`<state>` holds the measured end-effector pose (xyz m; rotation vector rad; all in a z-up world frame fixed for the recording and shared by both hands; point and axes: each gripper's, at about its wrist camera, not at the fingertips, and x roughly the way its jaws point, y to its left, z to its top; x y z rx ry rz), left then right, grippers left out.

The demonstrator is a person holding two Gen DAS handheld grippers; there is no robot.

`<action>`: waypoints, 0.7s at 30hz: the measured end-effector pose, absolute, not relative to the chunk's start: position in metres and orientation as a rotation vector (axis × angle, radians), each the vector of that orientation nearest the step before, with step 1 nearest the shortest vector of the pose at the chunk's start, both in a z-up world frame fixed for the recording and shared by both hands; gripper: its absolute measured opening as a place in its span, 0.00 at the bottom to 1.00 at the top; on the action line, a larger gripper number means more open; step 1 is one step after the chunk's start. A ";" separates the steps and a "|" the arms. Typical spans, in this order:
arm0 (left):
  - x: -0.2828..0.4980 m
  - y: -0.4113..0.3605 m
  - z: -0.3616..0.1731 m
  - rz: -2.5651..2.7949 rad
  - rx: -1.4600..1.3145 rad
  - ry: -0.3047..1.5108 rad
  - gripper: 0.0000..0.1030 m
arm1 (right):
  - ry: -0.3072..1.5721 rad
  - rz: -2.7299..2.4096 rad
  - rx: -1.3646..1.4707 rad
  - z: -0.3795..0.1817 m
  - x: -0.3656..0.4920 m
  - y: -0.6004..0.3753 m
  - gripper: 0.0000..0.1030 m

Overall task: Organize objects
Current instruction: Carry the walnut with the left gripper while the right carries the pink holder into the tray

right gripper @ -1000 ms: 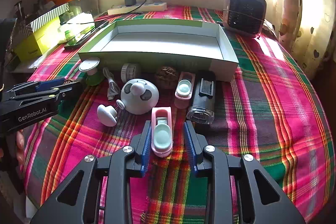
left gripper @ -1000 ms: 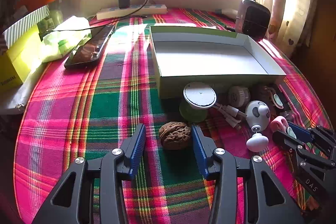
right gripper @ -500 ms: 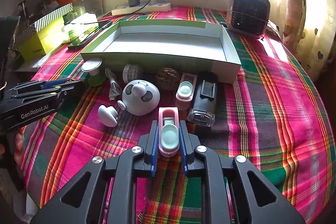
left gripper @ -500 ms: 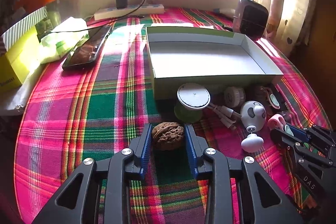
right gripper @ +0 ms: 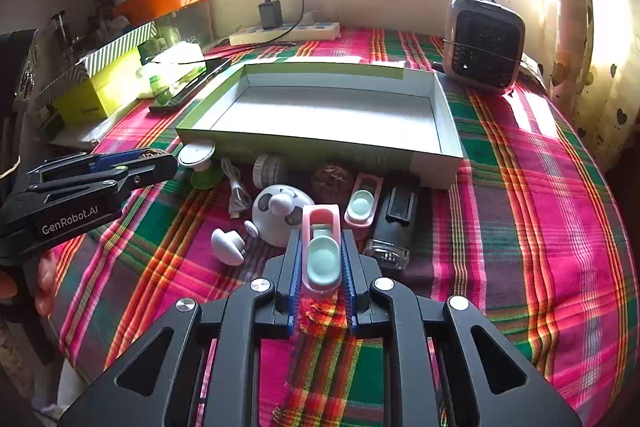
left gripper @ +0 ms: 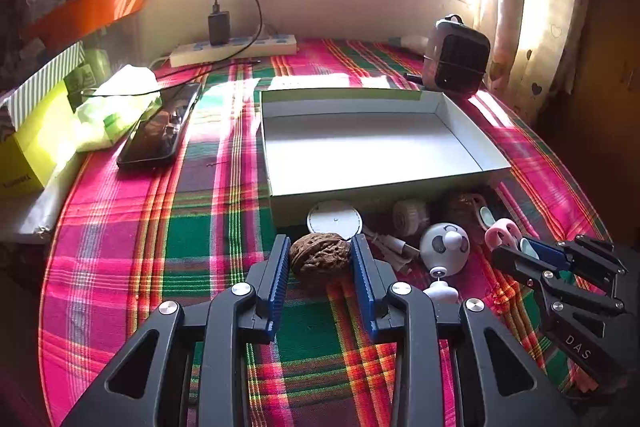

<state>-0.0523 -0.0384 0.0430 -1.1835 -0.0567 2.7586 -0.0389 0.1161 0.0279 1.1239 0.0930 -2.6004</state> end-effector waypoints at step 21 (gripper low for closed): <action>-0.115 -0.025 0.058 2.697 -1.151 -0.068 0.28 | 0.055 -2.530 1.115 0.057 -0.109 0.111 0.18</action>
